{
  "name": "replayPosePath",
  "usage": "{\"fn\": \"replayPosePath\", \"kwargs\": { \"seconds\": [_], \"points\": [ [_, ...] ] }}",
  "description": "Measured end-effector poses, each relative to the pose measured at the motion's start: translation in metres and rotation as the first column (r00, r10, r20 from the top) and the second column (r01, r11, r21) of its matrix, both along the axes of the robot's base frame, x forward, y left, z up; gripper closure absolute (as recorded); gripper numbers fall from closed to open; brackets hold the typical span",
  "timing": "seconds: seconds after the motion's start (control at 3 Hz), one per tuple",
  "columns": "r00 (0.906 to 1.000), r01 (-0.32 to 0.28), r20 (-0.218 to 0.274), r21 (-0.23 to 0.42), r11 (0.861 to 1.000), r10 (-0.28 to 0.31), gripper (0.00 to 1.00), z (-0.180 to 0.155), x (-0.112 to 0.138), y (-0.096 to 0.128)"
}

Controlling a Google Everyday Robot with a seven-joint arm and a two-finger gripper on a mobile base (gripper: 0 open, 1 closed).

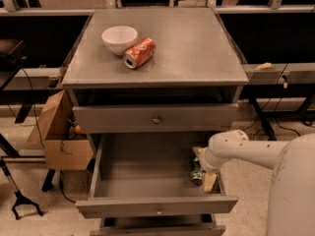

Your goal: Pick green can from middle drawer and place on counter

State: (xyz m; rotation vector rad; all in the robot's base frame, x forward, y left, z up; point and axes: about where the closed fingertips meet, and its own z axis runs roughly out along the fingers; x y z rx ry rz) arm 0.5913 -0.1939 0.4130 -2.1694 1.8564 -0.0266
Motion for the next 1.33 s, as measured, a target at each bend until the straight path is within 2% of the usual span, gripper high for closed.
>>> {"fn": "replayPosePath", "kwargs": {
  "seconds": [0.33,1.0,1.33],
  "points": [
    [0.9999,0.014,-0.01,0.0,1.0,-0.014,0.0,-0.006,0.017,0.003],
    [0.9941,0.08,-0.075,0.002,0.997,-0.079,0.03,-0.031,0.034,-0.019],
    [0.9899,0.101,-0.1,0.001,0.995,-0.101,0.26,-0.038,0.034,-0.028]
  ]
}}
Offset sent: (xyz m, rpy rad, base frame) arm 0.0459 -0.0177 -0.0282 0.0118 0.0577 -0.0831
